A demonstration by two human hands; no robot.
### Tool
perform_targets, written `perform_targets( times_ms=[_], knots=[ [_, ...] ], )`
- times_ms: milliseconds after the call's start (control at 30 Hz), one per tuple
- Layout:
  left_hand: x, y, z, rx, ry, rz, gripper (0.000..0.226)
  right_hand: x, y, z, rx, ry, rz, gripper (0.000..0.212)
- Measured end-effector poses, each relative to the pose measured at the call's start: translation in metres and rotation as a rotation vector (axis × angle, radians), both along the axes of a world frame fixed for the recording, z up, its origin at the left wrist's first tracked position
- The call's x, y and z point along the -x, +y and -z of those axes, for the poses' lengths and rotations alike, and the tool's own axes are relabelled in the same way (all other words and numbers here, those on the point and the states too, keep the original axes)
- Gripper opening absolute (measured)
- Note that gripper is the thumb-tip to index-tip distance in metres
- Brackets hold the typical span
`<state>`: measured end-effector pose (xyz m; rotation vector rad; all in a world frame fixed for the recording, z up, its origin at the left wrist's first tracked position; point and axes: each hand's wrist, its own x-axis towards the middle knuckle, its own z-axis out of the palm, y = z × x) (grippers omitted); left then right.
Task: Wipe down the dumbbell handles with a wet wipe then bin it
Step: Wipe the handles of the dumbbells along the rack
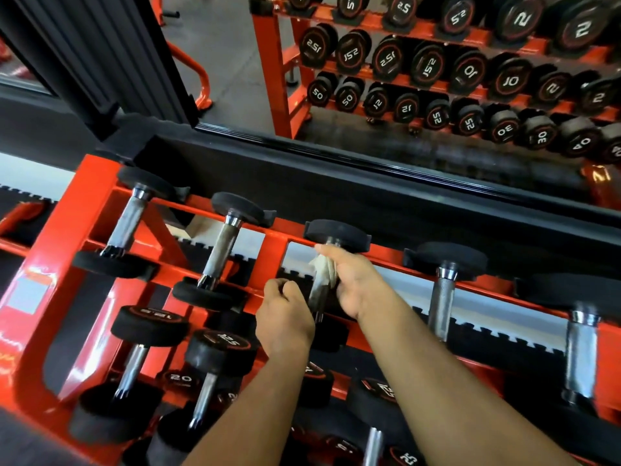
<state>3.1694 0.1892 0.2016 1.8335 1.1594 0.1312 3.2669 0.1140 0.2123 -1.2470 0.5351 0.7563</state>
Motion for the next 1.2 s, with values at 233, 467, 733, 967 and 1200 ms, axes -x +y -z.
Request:
perform_targets(
  times_ms=[233,467,733,967,1200],
  knots=[
    [0.000,0.001,0.002,0.015,-0.005,-0.003,0.031,-0.003,-0.001,0.006,-0.122,0.076,-0.014,0.022],
    [0.000,0.001,0.002,0.011,-0.013,0.001,0.032,-0.005,0.009,-0.001,-0.067,0.049,-0.062,0.024],
    [0.000,-0.001,0.001,0.005,-0.004,0.011,0.031,0.010,-0.007,0.007,-0.031,0.028,-0.080,0.025],
    [0.000,0.001,0.002,0.011,-0.006,0.011,0.032,0.012,-0.006,0.000,-0.080,0.055,-0.115,0.027],
    [0.000,0.001,0.002,0.006,-0.017,-0.004,0.031,0.019,-0.001,0.001,-0.006,0.104,-0.164,0.031]
  ],
)
